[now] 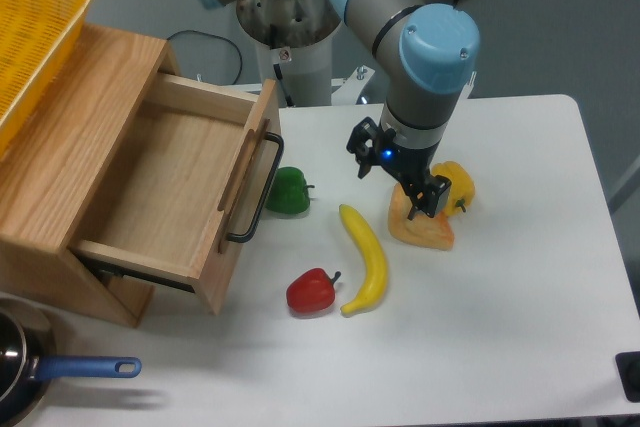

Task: Pick up the banana
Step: 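Move the gripper from the yellow pepper toward the yellow banana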

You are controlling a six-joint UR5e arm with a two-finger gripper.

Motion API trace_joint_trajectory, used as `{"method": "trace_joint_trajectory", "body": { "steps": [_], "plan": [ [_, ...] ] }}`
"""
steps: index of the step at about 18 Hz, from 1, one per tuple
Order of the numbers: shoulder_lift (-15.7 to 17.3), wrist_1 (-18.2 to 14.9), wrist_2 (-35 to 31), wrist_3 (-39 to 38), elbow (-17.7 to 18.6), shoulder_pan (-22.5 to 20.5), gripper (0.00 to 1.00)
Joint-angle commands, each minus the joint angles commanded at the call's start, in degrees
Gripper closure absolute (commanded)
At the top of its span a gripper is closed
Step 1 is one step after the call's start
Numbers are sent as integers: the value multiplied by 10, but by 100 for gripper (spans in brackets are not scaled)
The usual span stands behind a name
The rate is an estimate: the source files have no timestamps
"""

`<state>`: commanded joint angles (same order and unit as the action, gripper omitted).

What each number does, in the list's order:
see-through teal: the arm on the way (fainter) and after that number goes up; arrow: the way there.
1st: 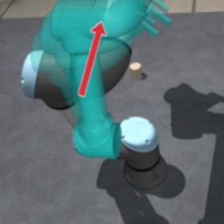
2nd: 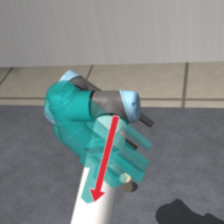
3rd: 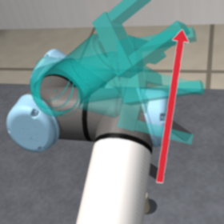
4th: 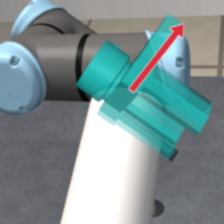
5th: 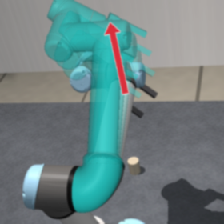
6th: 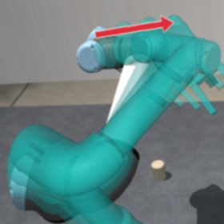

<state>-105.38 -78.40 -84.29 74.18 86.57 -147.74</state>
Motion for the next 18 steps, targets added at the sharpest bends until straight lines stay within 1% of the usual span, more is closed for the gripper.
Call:
{"method": "trace_joint_trajectory", "body": {
  "steps": [8, 10, 13, 15, 18],
  "plan": [
    [0, 1, 0, -7, 5, 1, 0],
    [1, 1, 1, -8, 14, 0, 0],
    [1, 2, 2, -38, 18, 0, 0],
    [1, 4, 2, -42, 26, 1, 0],
    [-1, 41, 4, -55, 40, 2, 0]
  ]
}}
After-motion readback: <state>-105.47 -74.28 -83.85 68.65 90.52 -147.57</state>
